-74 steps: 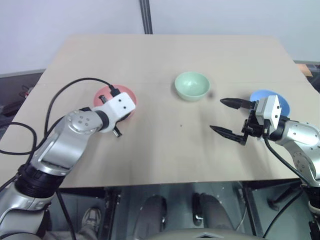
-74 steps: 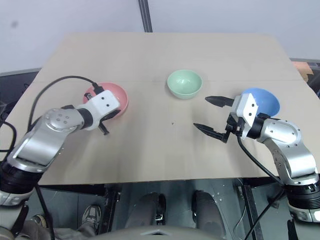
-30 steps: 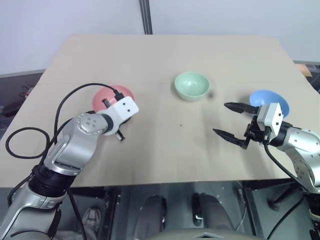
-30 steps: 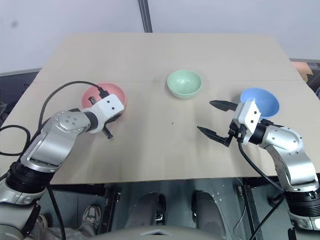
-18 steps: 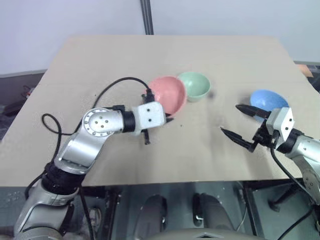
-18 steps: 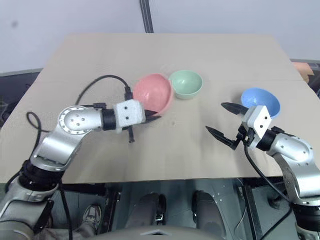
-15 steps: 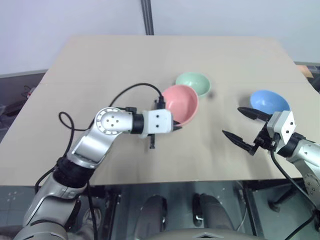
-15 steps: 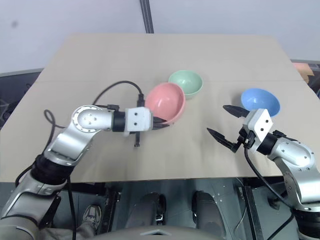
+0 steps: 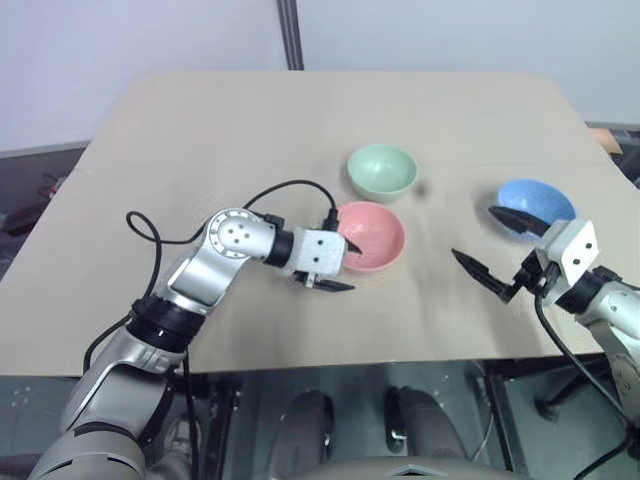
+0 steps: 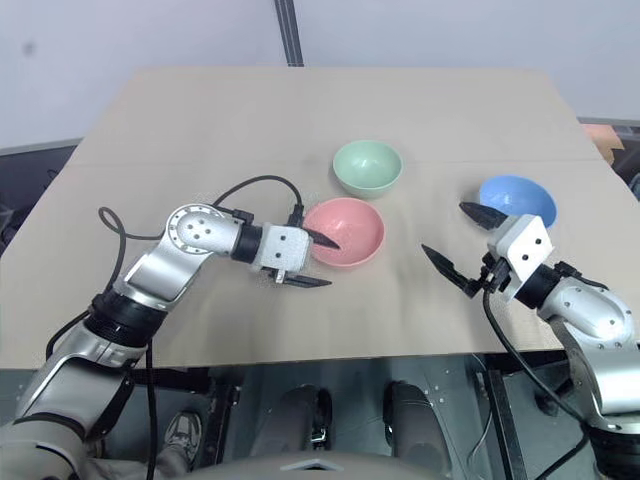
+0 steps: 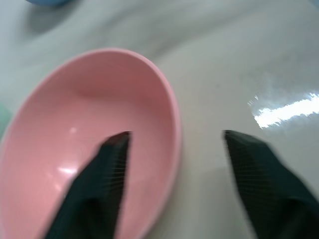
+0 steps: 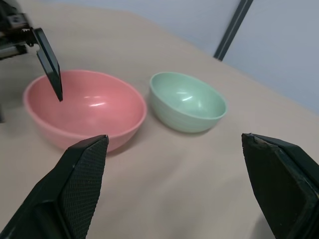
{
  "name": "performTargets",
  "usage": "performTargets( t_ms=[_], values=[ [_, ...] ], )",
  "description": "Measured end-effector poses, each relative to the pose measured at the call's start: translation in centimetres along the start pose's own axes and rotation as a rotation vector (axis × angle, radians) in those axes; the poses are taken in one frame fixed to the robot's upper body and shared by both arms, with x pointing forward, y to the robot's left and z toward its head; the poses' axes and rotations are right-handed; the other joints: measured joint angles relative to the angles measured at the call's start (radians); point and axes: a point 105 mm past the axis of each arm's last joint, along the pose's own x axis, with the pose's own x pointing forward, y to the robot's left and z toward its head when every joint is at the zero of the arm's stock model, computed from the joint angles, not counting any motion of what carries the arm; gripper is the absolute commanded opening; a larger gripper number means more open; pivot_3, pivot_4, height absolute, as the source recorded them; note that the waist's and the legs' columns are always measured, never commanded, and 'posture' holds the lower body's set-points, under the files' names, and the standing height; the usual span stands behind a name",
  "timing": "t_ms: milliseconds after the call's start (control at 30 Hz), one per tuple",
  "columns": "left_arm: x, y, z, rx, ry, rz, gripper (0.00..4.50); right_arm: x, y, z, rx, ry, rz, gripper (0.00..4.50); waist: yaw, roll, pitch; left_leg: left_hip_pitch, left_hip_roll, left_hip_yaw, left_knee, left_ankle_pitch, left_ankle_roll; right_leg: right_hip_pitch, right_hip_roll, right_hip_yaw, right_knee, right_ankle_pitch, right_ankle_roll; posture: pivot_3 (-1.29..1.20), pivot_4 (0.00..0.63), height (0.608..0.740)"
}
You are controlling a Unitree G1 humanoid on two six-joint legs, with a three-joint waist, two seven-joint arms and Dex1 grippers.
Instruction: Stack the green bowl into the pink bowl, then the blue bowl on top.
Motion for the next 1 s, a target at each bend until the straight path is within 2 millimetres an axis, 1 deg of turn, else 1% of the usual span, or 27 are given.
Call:
performTargets(
  t_ms=[33, 100, 133, 167, 200, 267, 300, 333, 400, 467, 500, 533, 600, 733, 767, 800, 833, 867, 900, 967, 1000],
  values=[
    [-0.5, 0.0, 0.3, -0.033, -0.016, 0.02, 4.47, 0.5, -0.1, -0.1, -0.009, 0.003, 0.01, 4.5, -0.004, 0.0, 0.0, 0.0, 0.001, 0.0, 0.0, 0.0, 0.0, 0.0, 0.0, 0.001, 0.0, 0.0, 0.0, 0.0, 0.15, 0.74],
    [-2.1, 0.0, 0.7, -0.143, -0.062, 0.088, 4.47, 2.1, -0.7, -0.4, -0.045, 0.017, 0.041, 4.5, -0.019, 0.0, 0.0, 0.0, 0.001, 0.0, 0.0, 0.0, 0.0, 0.0, 0.0, 0.001, 0.0, 0.0, 0.0, 0.0, 0.15, 0.74],
    [-3.3, 0.2, 1.1, -0.204, -0.106, 0.152, 4.47, 3.3, -1.2, -0.5, -0.085, 0.026, 0.061, 4.5, -0.028, 0.0, 0.0, 0.001, 0.001, 0.001, 0.0, 0.0, 0.0, -0.001, 0.0, 0.002, 0.001, 0.0, 0.0, 0.0, 0.15, 0.74],
    [-4.5, 0.5, 2.0, -0.258, -0.166, 0.21, 4.47, 4.4, -1.9, -0.9, -0.132, 0.047, 0.074, 4.5, -0.028, 0.0, 0.0, 0.001, 0.001, 0.0, 0.0, 0.0, 0.0, -0.001, 0.0, 0.001, 0.001, 0.0, 0.0, 0.0, 0.15, 0.74],
    [-5.1, 0.7, 2.3, -0.285, -0.195, 0.236, 4.47, 4.9, -2.2, -1.0, -0.156, 0.055, 0.08, 4.5, -0.026, 0.0, 0.0, 0.001, 0.001, 0.0, 0.0, 0.0, 0.0, -0.001, 0.0, 0.001, 0.001, 0.0, 0.0, 0.0, 0.15, 0.74],
    [-7.1, 1.1, 3.4, -0.338, -0.356, 0.35, 4.47, 6.9, -3.0, -1.5, -0.22, 0.081, 0.103, 4.5, -0.026, 0.0, 0.0, 0.001, 0.001, 0.0, 0.0, 0.0, 0.0, -0.001, 0.0, 0.001, 0.002, 0.0, 0.0, 0.0, 0.15, 0.74],
    [-8.1, 0.9, 3.4, -0.358, -0.396, 0.402, 4.47, 8.3, -3.2, -1.7, -0.245, 0.085, 0.125, 4.5, -0.03, 0.0, 0.0, 0.001, 0.001, 0.001, 0.0, 0.0, 0.0, -0.001, 0.0, 0.001, 0.002, 0.002, -0.003, 0.0, 0.15, 0.74],
    [-9.2, 0.8, 3.0, -0.386, -0.398, 0.453, 4.47, 9.7, -3.4, -1.8, -0.273, 0.087, 0.147, 4.5, -0.031, 0.0, 0.0, 0.001, 0.001, 0.001, 0.0, 0.0, 0.0, -0.001, 0.0, 0.002, 0.002, 0.002, -0.003, 0.0, 0.15, 0.74],
    [-10.7, 0.4, 2.2, -0.419, -0.376, 0.503, 4.47, 11.4, -3.2, -2.1, -0.308, 0.089, 0.189, 4.5, -0.03, 0.0, 0.001, 0.001, 0.001, 0.0, -0.001, 0.0, 0.0, -0.001, 0.001, 0.001, 0.002, 0.002, -0.003, 0.0, 0.15, 0.74],
    [-12.3, -0.3, 1.7, -0.469, -0.372, 0.515, 4.47, 13.1, -2.8, -2.7, -0.361, 0.102, 0.256, 4.5, -0.028, 0.0, 0.001, 0.0, 0.001, 0.0, -0.001, 0.0, -0.001, -0.002, 0.0, 0.001, 0.001, 0.002, -0.003, 0.0, 0.15, 0.74],
    [-12.9, -0.6, 1.7, -0.49, -0.384, 0.508, 4.47, 13.6, -2.6, -2.8, -0.385, 0.106, 0.282, 4.5, -0.025, 0.0, 0.001, -0.001, 0.001, 0.0, -0.002, 0.001, -0.001, -0.002, -0.001, 0.0, 0.0, 0.002, -0.004, 0.0, 0.15, 0.74],
    [-13.2, -0.8, 1.6, -0.502, -0.388, 0.505, 4.47, 14.0, -2.4, -2.9, -0.401, 0.108, 0.302, 4.5, -0.023, 0.0, 0.001, -0.001, 0.001, 0.0, -0.002, 0.001, -0.002, -0.002, -0.001, 0.0, 0.0, 0.002, -0.004, 0.0, 0.15, 0.74],
    [-14.2, -1.8, 1.0, -0.542, -0.376, 0.507, 4.47, 15.5, -1.5, -3.3, -0.454, 0.12, 0.373, 4.5, -0.027, 0.0, 0.001, -0.001, 0.001, 0.001, -0.002, 0.002, -0.004, -0.002, -0.003, 0.001, -0.001, 0.002, -0.004, 0.0, 0.15, 0.74],
    [-14.5, -3.2, 0.3, -0.586, -0.367, 0.482, 4.47, 16.3, -0.8, -4.3, -0.487, 0.15, 0.434, 4.5, -0.024, 0.0, 0.001, -0.002, 0.001, 0.001, -0.002, 0.003, -0.004, -0.002, -0.004, 0.001, -0.001, 0.002, -0.004, 0.0, 0.15, 0.74],
    [-14.5, -3.4, 0.3, -0.589, -0.369, 0.473, 4.5, 16.4, -0.7, -4.6, -0.494, 0.161, 0.443, 3.96, -0.023, 0.0, 0.001, -0.002, 0.001, 0.001, -0.002, 0.003, -0.005, -0.002, -0.004, 0.001, -0.001, 0.002, -0.004, 0.0, 0.15, 0.74],
    [-14.7, -3.7, 0.4, -0.586, -0.372, 0.468, 4.5, 16.5, -0.7, -4.8, -0.502, 0.171, 0.45, 3.69, -0.025, 0.0, 0.001, -0.002, 0.001, 0.001, -0.002, 0.003, -0.005, -0.002, -0.004, 0.001, -0.001, 0.002, -0.004, 0.0, 0.15, 0.74],
    [-14.7, -4.0, 0.4, -0.583, -0.37, 0.459, 4.5, 16.6, -0.7, -5.0, -0.515, 0.179, 0.449, 3.23, -0.027, 0.0, 0.001, -0.001, 0.001, 0.001, -0.002, 0.003, -0.005, -0.002, -0.004, 0.001, -0.001, 0.002, -0.004, 0.0, 0.15, 0.74],
    [-14.9, -4.3, 0.5, -0.577, -0.367, 0.451, 4.5, 16.7, -1.0, -5.1, -0.529, 0.189, 0.444, 2.89, -0.028, 0.0, 0.001, -0.001, 0.001, 0.001, -0.002, 0.003, -0.005, -0.002, -0.004, 0.001, 0.0, 0.002, -0.005, 0.0, 0.15, 0.74],
    [-15.0, -4.5, 0.5, -0.574, -0.367, 0.447, 4.5, 16.7, -1.2, -5.2, -0.538, 0.198, 0.442, 2.31, -0.029, 0.0, 0.001, -0.001, 0.001, 0.001, -0.002, 0.003, -0.005, -0.002, -0.004, 0.001, 0.0, 0.002, -0.005, 0.0, 0.15, 0.74],
    [-15.0, -4.5, 0.6, -0.568, -0.376, 0.443, 4.5, 16.7, -1.4, -5.3, -0.555, 0.207, 0.437, 1.53, -0.028, 0.0, 0.001, -0.001, 0.001, 0.001, -0.002, 0.003, -0.005, -0.002, -0.004, 0.0, 0.001, 0.001, -0.006, 0.0, 0.15, 0.74],
    [-15.0, -4.5, 0.7, -0.564, -0.383, 0.443, 4.5, 16.8, -1.4, -5.3, -0.567, 0.21, 0.437, 0.99, -0.028, 0.0, 0.001, 0.0, 0.001, 0.001, -0.002, 0.003, -0.005, -0.002, -0.004, 0.001, 0.001, 0.0, -0.008, 0.0, 0.15, 0.74]
  ],
)
